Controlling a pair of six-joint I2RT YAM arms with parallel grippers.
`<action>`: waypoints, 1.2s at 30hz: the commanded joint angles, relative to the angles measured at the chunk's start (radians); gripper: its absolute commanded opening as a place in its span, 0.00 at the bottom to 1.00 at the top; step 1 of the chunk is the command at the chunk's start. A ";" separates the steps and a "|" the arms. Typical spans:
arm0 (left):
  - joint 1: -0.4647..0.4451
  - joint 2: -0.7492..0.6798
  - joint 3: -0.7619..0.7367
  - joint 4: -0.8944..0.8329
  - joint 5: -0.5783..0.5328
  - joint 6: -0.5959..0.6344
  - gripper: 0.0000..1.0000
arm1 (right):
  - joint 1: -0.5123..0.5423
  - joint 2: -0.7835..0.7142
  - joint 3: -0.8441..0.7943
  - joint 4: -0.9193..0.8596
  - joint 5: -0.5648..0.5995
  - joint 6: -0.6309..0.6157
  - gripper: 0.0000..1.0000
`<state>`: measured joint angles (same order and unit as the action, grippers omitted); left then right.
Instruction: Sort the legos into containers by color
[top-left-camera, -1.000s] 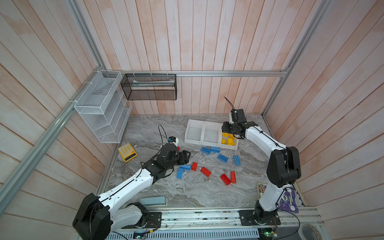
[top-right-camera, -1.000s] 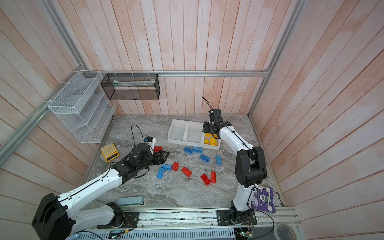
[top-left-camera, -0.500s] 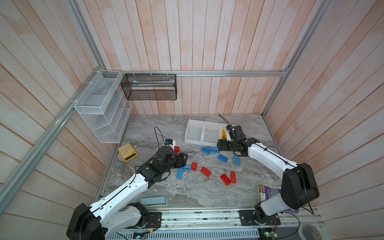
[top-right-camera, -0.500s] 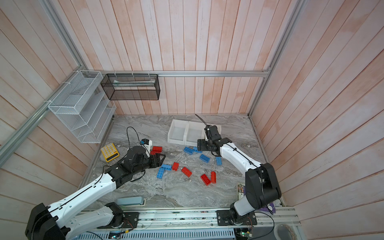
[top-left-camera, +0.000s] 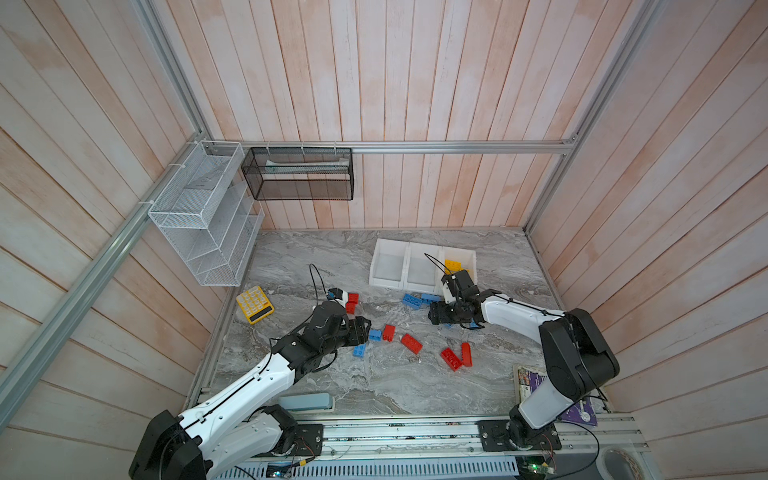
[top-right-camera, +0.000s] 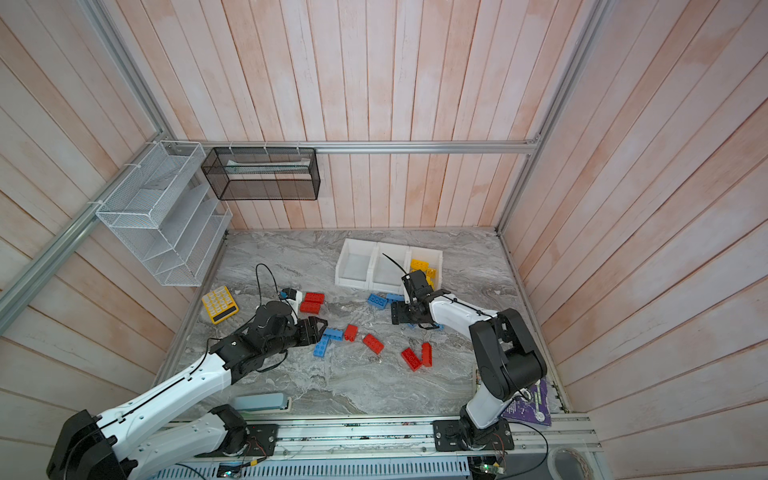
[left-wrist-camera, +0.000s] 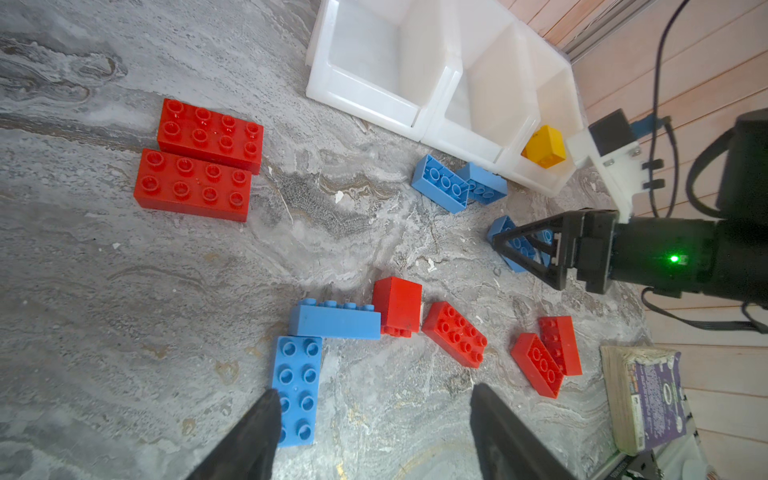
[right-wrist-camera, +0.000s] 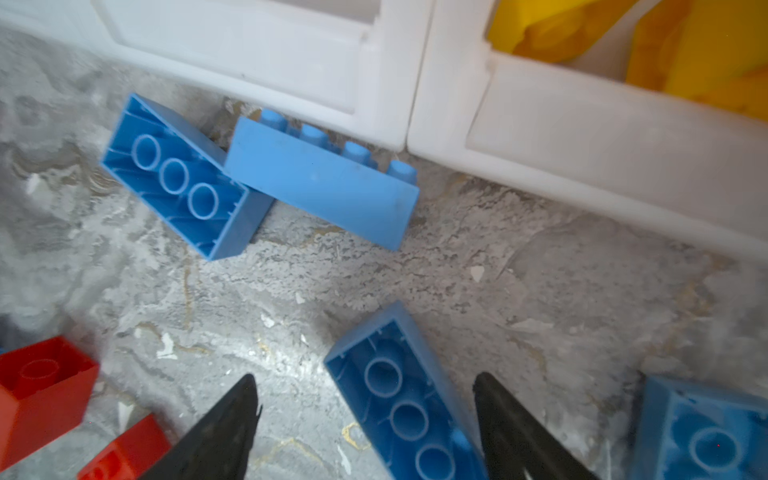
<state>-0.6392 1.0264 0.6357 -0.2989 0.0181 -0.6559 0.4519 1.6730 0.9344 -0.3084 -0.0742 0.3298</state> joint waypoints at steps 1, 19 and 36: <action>0.006 -0.017 -0.017 0.010 -0.012 -0.008 0.73 | 0.018 0.033 0.027 -0.026 0.003 -0.011 0.78; 0.006 -0.109 -0.026 -0.030 -0.025 -0.027 0.73 | 0.129 -0.029 0.053 -0.115 0.136 0.052 0.25; 0.007 -0.089 -0.017 -0.015 -0.090 0.006 0.73 | 0.094 0.126 0.594 -0.258 0.059 -0.008 0.25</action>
<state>-0.6388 0.9043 0.5949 -0.3431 -0.0399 -0.6758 0.5659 1.7161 1.4796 -0.5072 -0.0006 0.3450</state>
